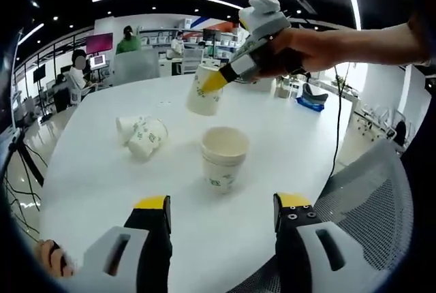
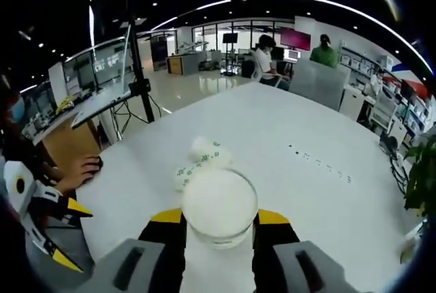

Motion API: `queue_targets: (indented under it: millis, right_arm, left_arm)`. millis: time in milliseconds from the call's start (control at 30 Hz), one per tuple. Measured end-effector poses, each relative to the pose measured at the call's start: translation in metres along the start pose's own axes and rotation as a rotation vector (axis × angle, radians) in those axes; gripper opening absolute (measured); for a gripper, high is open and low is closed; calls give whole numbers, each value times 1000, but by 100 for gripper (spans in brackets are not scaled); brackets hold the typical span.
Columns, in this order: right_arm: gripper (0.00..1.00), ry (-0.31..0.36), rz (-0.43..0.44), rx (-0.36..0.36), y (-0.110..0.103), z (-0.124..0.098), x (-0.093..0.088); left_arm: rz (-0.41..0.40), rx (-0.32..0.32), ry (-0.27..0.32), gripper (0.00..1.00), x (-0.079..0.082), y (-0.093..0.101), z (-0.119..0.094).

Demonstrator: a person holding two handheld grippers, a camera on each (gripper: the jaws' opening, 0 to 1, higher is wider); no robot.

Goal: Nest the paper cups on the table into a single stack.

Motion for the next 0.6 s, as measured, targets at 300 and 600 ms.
queue_targets:
  millis: [300, 600]
  right_arm:
    - [36, 39, 9, 47, -27, -24, -7]
    - [36, 79, 9, 120, -47, -31, -7]
  left_arm:
    - [-63, -32, 33, 59, 1, -6, 2]
    - [-139, -73, 81, 57, 12, -12, 12]
Point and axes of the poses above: the point that each gripper's makers call its tool centre point, and the gripper's own axes: z roughly forward along the fingers, y roughly to its right, x roughly out of its top, the point moved 10 cm from there along -z, roughly backward along the fingers, and after that the axes turned 9 degrees about -y, right-handed, at the moved point
